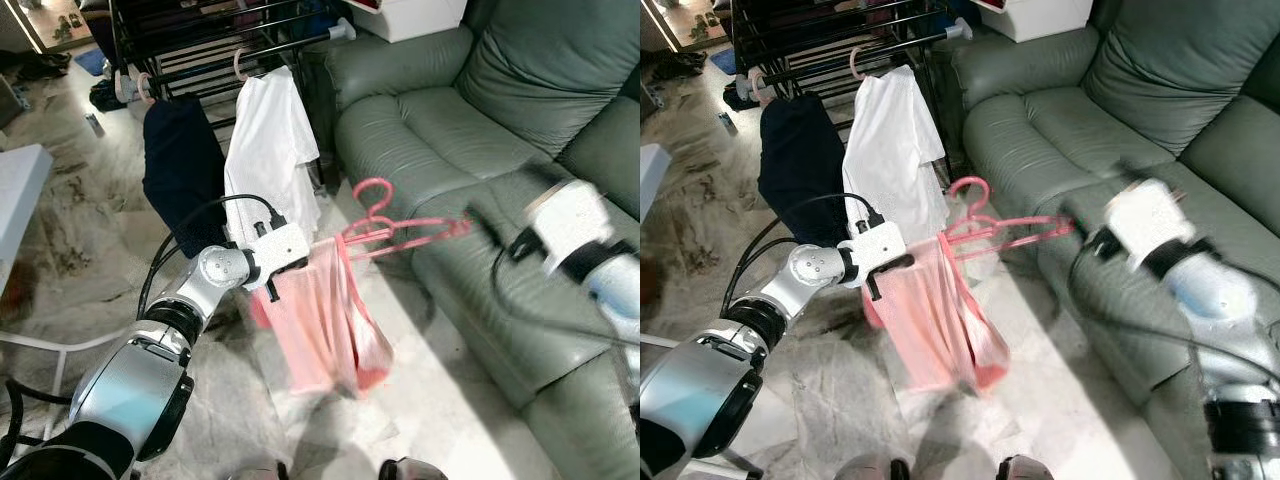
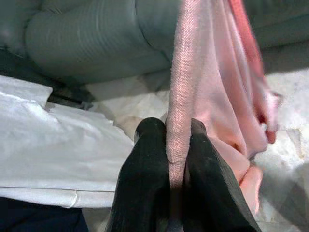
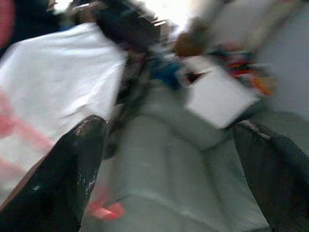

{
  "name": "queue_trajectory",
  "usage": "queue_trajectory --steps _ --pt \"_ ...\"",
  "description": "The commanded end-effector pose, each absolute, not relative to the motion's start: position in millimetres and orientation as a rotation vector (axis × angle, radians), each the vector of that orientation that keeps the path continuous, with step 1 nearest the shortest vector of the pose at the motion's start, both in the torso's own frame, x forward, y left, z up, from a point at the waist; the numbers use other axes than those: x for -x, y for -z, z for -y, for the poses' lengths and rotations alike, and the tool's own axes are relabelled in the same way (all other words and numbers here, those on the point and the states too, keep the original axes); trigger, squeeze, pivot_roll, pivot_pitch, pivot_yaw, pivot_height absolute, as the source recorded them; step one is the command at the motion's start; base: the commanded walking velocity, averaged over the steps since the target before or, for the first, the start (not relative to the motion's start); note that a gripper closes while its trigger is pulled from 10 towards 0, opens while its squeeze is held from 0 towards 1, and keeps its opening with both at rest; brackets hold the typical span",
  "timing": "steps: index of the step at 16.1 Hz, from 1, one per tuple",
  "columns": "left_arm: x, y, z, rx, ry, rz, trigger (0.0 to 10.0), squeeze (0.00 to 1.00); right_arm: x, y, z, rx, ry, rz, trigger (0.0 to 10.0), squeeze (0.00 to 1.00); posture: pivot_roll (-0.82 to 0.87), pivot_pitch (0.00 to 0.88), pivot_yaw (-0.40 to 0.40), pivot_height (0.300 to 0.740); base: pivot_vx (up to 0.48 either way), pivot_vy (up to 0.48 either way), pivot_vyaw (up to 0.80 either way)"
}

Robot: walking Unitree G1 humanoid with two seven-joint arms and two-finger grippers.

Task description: Hang hanger

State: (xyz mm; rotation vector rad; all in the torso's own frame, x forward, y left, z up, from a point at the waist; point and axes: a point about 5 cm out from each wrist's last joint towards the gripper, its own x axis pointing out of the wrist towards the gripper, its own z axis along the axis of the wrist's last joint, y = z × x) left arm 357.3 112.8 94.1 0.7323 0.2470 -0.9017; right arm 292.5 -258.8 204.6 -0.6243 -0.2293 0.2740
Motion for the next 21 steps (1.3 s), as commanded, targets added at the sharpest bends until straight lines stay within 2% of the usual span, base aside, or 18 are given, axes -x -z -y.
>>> queue_trajectory --steps 1,4,8,10,12,14,18,19,21 --pt "-363.8 -104.4 -115.5 -0.726 0.875 -0.227 0.0 0.0 -292.4 -209.2 264.3 0.55 -0.211 0.244 10.0 0.0 -0.1 0.048 0.121 0.74 0.0 0.0 0.0" --pt "-374.4 -131.5 -111.2 -0.699 0.859 -0.122 0.0 0.0 -281.8 -162.8 254.0 0.333 -0.229 0.081 10.0 0.0 -0.09 0.049 0.119 0.74 0.0 0.0 0.0" --pt "-380.3 -164.0 -99.1 -0.592 0.873 0.021 0.0 0.0 -272.7 -123.5 229.1 0.18 -0.28 -0.044 10.0 0.0 -0.08 0.047 0.113 0.74 0.0 0.0 0.0" --pt "-377.7 -182.8 -90.9 -0.568 0.952 0.113 0.0 0.0 -275.0 -106.9 223.9 0.119 -0.273 -0.128 10.0 0.0 -0.07 0.045 0.108 0.74 0.0 0.0 0.0" --pt "-372.7 -189.2 -85.4 -0.567 1.023 0.159 0.0 0.0 -276.5 -100.8 225.4 0.106 -0.254 -0.162 10.0 0.0 -0.07 0.042 0.105 0.74 0.0 0.0 0.0" --pt "-359.0 -195.5 -73.3 -0.582 1.174 0.214 0.0 0.0 -279.8 -91.1 228.7 0.05 -0.229 -0.223 10.0 0.0 -0.06 0.037 0.101 0.74 0.0 0.0 0.0" --pt "-349.0 -194.3 -64.0 -0.603 1.256 0.232 0.0 0.0 -281.8 -96.0 227.3 0.014 -0.267 -0.209 10.0 0.0 -0.07 0.033 0.102 0.74 0.0 0.0 0.0" --pt "-345.9 -193.6 -59.2 -0.615 1.271 0.243 0.0 0.0 -277.0 -104.3 217.0 -0.024 -0.386 -0.163 10.0 0.0 -0.07 0.033 0.102 0.74 0.0 0.0 0.0" --pt "-343.3 -189.9 -54.3 -0.637 1.286 0.247 0.0 0.0 -271.5 -110.7 207.5 -0.072 -0.481 -0.142 10.0 0.0 -0.07 0.034 0.104 0.74 0.0 0.0 0.0"
